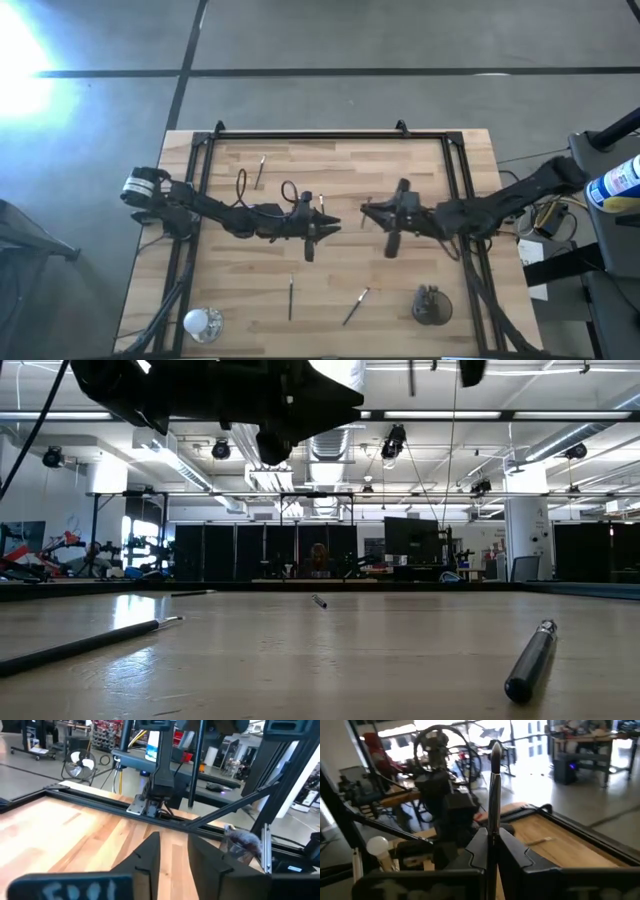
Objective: Sort items
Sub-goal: Put the medium angled shader brush into the wire basket
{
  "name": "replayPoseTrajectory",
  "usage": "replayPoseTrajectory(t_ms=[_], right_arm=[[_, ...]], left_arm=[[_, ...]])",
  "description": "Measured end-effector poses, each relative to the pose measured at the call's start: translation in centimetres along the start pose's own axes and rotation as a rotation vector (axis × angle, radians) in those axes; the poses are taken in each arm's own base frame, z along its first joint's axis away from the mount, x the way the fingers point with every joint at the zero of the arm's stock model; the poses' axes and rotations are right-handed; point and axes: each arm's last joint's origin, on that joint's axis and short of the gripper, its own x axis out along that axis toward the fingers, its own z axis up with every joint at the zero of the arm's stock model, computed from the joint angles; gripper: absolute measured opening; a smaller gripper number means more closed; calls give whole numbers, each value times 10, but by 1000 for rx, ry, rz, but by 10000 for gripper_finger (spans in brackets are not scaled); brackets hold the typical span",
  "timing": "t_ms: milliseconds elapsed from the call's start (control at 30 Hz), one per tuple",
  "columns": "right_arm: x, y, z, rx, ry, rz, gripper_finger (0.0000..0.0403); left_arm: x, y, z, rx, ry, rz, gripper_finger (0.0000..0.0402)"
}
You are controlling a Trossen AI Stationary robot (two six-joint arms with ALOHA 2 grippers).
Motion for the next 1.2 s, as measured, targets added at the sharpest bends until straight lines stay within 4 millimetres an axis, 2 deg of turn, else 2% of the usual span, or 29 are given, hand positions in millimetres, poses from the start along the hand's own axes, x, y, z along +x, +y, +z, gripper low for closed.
replayPoseTrajectory(t_ms=[100,233,433,567,800,1033,1200], right_arm=[[-26,4,1,22,42,-62,15],[-59,10,-9,79,98,-139,14],[-96,30,-27,210,123,-108,14],[-109,44,-36,246,144,-61,14],[-117,74,-29,202,305,-38,14],[-123,99,-32,108,605,-239,14],[-142,119,-41,119,625,-375,14]], left_arm=[[0,1,-1,3,8,3,98],[-2,4,-4,5,17,11,99],[-3,7,-6,0,23,15,100],[-3,8,-6,-18,22,19,100],[-3,8,-6,-20,22,19,100],[-3,8,-6,-41,22,20,100],[-3,8,-6,-42,24,20,100]])
